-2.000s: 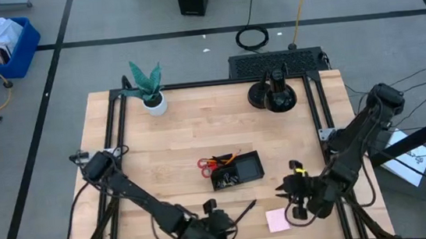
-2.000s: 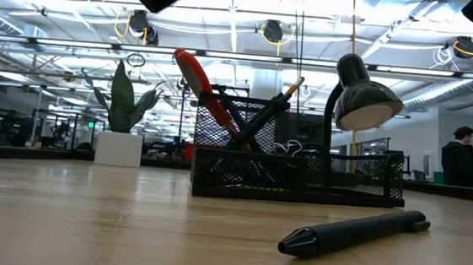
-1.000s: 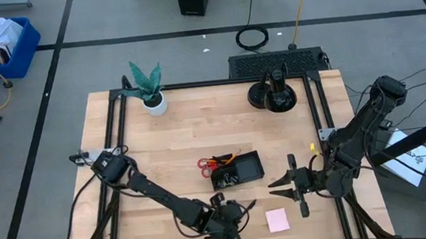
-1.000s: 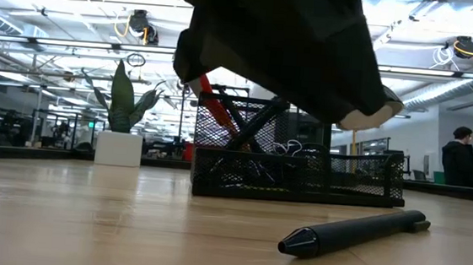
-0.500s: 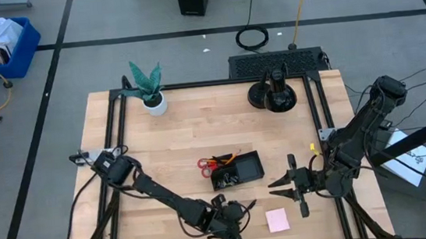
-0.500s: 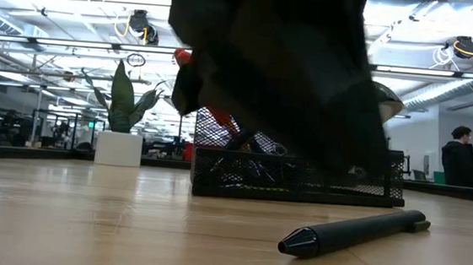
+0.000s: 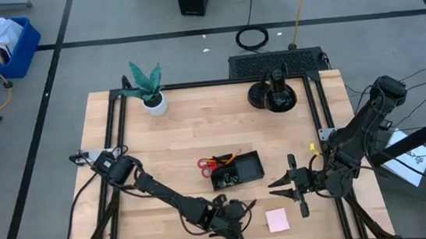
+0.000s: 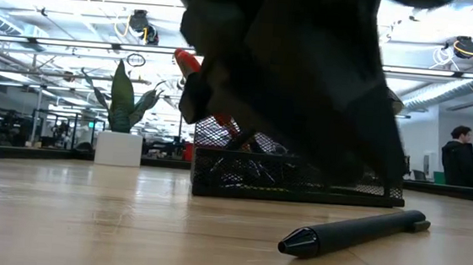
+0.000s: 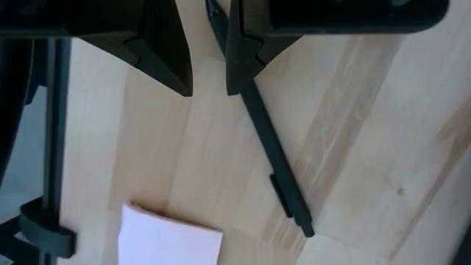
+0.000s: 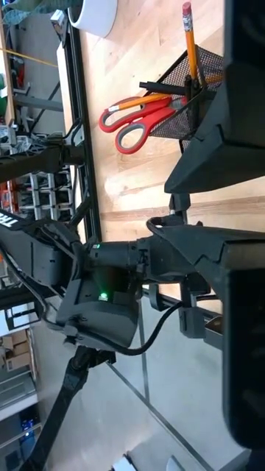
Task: Pick and place office supplies into organizer
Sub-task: Put the black pen into the black desk organizer
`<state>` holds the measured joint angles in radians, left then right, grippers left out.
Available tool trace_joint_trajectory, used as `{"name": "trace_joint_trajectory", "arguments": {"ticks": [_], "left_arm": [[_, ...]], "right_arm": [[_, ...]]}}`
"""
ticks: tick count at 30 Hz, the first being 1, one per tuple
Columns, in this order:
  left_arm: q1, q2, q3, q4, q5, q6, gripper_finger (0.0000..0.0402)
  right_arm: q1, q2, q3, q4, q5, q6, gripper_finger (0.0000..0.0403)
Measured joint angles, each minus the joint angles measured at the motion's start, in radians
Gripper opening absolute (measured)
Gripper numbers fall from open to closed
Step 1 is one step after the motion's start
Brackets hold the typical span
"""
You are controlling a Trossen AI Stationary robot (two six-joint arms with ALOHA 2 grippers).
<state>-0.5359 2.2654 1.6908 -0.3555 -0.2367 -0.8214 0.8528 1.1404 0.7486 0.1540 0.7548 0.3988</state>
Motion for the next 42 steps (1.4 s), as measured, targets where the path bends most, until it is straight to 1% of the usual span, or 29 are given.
{"name": "trace_joint_trajectory", "arguments": {"ticks": [23, 28, 42], "left_arm": [[0.027, 0.011, 0.001, -0.011, 0.01, -0.012, 0.0088], [0.03, 0.045, 0.001, 0.007, 0.054, -0.028, 0.0088], [0.031, 0.049, 0.002, -0.001, 0.059, -0.033, 0.0088]], "right_arm": [[0.0, 0.0, 0.0, 0.0, 0.0, 0.0, 0.0073], [0.0, 0.0, 0.0, 0.0, 0.0, 0.0, 0.0073], [0.0, 0.0, 0.0, 0.0, 0.0, 0.0, 0.0073]]}}
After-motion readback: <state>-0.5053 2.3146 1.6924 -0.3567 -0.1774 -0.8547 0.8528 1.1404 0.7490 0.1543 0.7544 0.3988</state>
